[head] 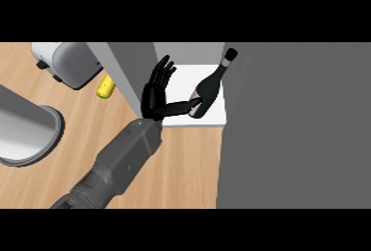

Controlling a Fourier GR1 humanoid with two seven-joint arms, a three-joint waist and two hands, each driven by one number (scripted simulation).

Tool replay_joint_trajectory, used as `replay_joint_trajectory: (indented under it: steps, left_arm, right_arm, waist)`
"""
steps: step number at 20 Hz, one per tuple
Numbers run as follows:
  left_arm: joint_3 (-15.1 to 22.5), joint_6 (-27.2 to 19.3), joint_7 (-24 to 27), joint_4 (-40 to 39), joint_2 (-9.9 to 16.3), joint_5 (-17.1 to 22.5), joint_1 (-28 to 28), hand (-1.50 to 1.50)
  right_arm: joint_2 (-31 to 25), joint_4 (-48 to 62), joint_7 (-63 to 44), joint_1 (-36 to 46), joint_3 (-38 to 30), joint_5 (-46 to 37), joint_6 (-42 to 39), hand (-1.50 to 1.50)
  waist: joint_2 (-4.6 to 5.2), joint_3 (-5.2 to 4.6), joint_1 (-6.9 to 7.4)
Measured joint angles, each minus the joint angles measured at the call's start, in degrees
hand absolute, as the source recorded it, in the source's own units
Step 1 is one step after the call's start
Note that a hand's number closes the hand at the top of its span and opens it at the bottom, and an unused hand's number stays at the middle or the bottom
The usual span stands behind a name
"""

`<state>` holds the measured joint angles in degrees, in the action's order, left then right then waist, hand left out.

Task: Pick up the wine, place it into the cabinet and close the cabinet

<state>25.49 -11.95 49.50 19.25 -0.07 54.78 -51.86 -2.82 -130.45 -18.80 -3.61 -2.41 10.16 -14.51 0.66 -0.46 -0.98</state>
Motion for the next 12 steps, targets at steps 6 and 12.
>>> replay_joint_trajectory:
  steps: [6,12]
  left_arm:
    - [3.66,-3.53,-3.3,13.8,1.57,-3.43,7.81,-1.5]
    - [9.27,-6.99,-10.67,34.45,7.92,-7.16,17.68,-1.5]
  right_arm:
    - [0.38,-3.27,-1.77,-2.07,0.73,-0.17,0.63,-1.5]
    - [0.44,-3.81,-3.17,-0.75,1.11,-0.93,1.59,-1.5]
  waist:
    - [-0.93,0.29,1.54]
    - [-1.23,0.47,2.36]
